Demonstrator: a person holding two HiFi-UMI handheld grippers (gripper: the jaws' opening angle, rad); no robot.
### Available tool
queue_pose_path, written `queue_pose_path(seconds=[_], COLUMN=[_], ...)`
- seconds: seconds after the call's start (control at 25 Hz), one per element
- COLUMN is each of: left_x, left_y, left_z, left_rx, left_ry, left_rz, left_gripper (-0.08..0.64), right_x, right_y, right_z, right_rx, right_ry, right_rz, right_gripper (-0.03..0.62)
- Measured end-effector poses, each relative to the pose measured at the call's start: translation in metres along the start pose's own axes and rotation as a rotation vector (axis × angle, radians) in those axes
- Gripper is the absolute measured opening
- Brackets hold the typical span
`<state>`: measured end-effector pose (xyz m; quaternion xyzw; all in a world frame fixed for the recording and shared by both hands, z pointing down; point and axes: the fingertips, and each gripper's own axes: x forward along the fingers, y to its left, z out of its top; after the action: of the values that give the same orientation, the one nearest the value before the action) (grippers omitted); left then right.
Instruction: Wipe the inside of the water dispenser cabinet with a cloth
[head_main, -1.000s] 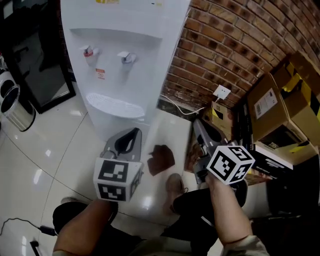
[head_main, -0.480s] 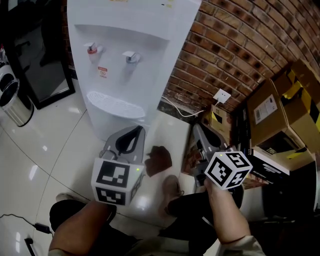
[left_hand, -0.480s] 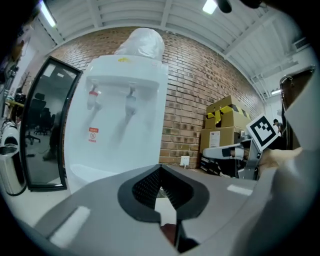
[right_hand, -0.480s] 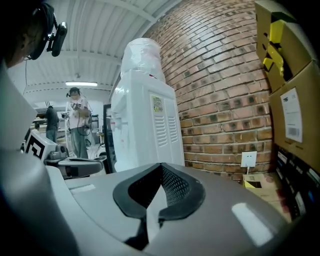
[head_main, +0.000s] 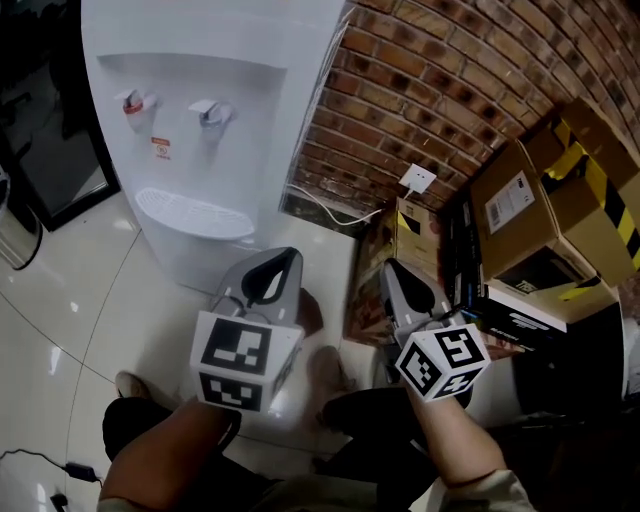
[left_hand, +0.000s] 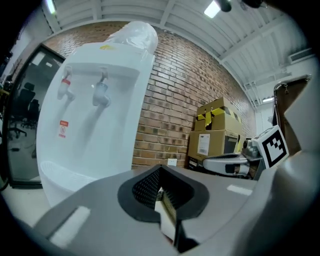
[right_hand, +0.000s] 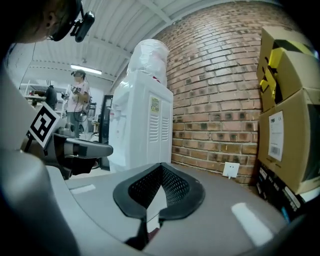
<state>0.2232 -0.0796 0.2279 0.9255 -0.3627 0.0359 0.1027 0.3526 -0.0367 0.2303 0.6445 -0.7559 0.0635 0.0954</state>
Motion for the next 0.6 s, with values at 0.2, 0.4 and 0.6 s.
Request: queue_pose_path(seconds=[0.2,0.4,0.6], left_x=[0.005,-0.001,-0.014], left_y=[-0.015,-0.011,-0.020], left_z=[0.002,-0.007,0.001], left_rx=[0.019,0.030,0.057], left_ry=[-0.013,0.008,-0.032], left_rz=[0.004,0.059,0.082], left_gripper=[0.000,0.000,0.000], right_x=[-0.004,-0.008,-0.016], right_y=[0.002,0.001,0.001], right_z=[-0.005,-0.003,0.009], right_rx=[-0.051,-0.025,-0.019], right_ry=[0.000,-0.024,-0.069], right_rz=[0.019,0.038,0.044], right_gripper=[0.012,0.011,0.011])
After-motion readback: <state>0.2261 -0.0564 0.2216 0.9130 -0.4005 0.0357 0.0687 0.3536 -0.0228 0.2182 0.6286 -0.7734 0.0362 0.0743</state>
